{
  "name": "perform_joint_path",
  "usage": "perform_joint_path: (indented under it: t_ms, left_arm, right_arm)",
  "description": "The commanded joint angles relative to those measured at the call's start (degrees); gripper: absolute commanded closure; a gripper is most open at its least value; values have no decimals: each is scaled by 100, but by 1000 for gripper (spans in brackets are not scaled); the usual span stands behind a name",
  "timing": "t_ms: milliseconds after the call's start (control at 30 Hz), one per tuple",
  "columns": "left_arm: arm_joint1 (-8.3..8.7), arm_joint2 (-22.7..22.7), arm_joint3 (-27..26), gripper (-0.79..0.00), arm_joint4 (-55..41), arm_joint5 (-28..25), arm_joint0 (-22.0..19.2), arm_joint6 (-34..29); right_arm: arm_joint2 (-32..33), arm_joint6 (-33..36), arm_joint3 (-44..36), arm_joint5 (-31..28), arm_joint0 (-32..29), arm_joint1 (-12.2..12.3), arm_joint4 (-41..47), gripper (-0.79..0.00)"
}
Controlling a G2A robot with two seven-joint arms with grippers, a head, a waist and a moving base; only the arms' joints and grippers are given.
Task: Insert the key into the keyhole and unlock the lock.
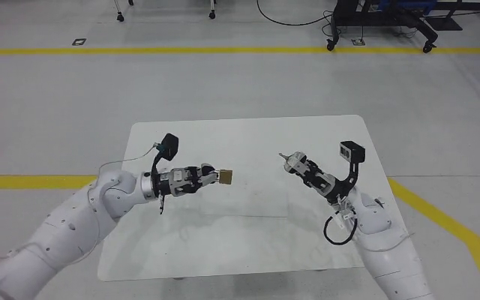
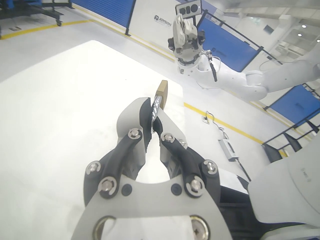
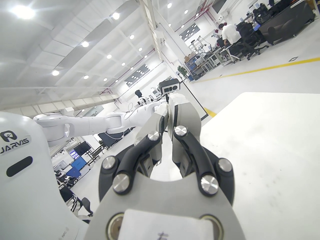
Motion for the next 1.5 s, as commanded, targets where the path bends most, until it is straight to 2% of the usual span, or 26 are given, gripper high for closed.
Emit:
perform_joint_path:
  t_ms: [0, 167, 367, 400, 567, 833, 1067, 1267, 1467]
  left_arm:
    - [-177, 282, 102, 0, -736, 0, -154, -660]
    - [-619, 755, 620, 0, -3164, 0, -489, -2350]
    - [-992, 669, 1409, 0, -5584, 0, -601, -4123]
    - [-1038, 673, 1449, 0, -5759, 55, -594, -4180]
    - [-1159, 689, 1475, 0, -6204, 412, -600, -4537]
    - [-1215, 468, 1445, 0, -6411, 735, -505, -4861]
    - [-1197, 207, 1274, 0, -6368, 835, -379, -4961]
    - [-1150, -27, 1081, 0, -6301, 975, -259, -5102]
    - [-1129, -212, 1010, 0, -6218, 1057, -160, -5183]
  right_arm:
    - [94, 33, -230, 92, -112, 25, -2, 0]
    - [-143, 83, -511, 493, 13, -1, -219, 0]
    - [-872, 47, -306, 944, 586, -148, -693, 0]
    - [-967, 38, -244, 974, 678, -171, -718, 0]
    - [-1264, 58, -17, 980, 1011, -255, -640, 0]
    - [-1278, 9, 177, 842, 1208, -296, -328, 0]
    - [-1011, -110, 366, 851, 1246, -265, -282, 0]
    - [-1249, -117, 618, 960, 1414, -336, -340, 0]
    - [-1436, -9, 525, 919, 1411, -381, -315, 0]
